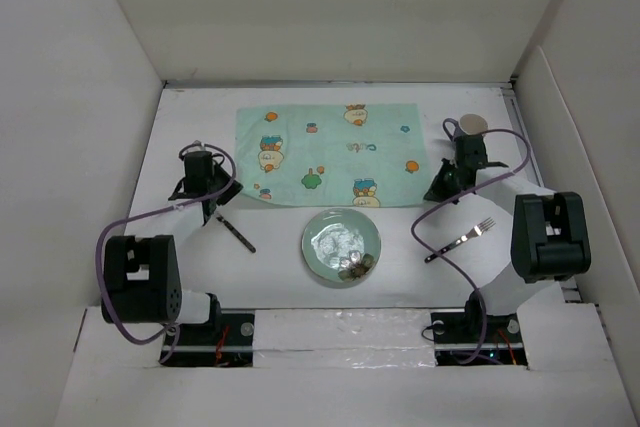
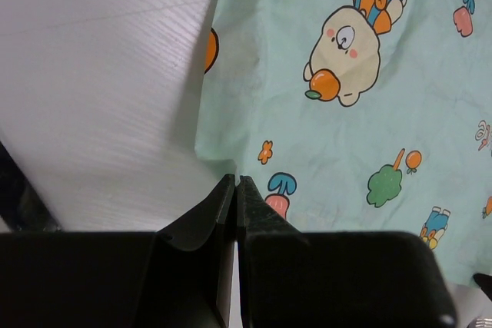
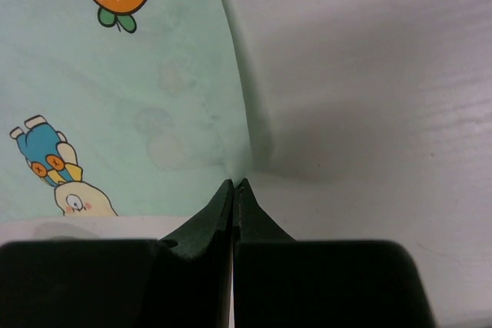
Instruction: Set the dinner table for one person
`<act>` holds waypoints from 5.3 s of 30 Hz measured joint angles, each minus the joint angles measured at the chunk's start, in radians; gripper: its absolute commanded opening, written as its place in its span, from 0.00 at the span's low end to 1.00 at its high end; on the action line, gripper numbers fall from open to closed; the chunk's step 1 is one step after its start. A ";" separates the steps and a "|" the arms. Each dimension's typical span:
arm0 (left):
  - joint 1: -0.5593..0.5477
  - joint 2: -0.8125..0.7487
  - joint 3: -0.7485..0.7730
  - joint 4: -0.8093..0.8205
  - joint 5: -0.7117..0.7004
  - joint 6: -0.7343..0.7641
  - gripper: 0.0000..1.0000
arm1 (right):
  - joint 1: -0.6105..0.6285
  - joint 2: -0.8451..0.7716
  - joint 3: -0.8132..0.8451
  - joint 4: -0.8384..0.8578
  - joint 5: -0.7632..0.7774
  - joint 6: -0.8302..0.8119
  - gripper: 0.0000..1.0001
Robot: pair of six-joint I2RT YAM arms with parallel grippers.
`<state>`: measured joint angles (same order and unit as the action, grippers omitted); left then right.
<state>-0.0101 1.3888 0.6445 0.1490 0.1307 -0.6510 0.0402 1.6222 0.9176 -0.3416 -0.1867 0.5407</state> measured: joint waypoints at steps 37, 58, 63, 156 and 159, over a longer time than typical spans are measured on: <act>-0.022 -0.183 -0.139 -0.148 -0.016 -0.009 0.35 | -0.040 -0.287 -0.217 -0.049 0.034 -0.051 0.43; -0.048 -0.408 0.234 -0.281 0.170 0.105 0.09 | 0.447 -0.574 -0.468 0.034 -0.231 0.087 0.64; -0.048 -0.395 0.234 -0.284 0.217 0.128 0.35 | 0.497 -0.458 -0.520 0.196 -0.235 0.172 0.58; -0.087 -0.371 0.202 -0.280 0.262 0.217 0.22 | -0.231 0.178 0.723 -0.216 0.364 0.023 0.60; -0.087 -0.371 0.183 -0.285 0.263 0.218 0.23 | -0.233 0.267 0.764 -0.263 0.391 0.019 0.61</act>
<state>-0.0967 1.0176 0.8276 -0.1356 0.3939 -0.4328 -0.1932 1.8896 1.6817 -0.6048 0.2039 0.5602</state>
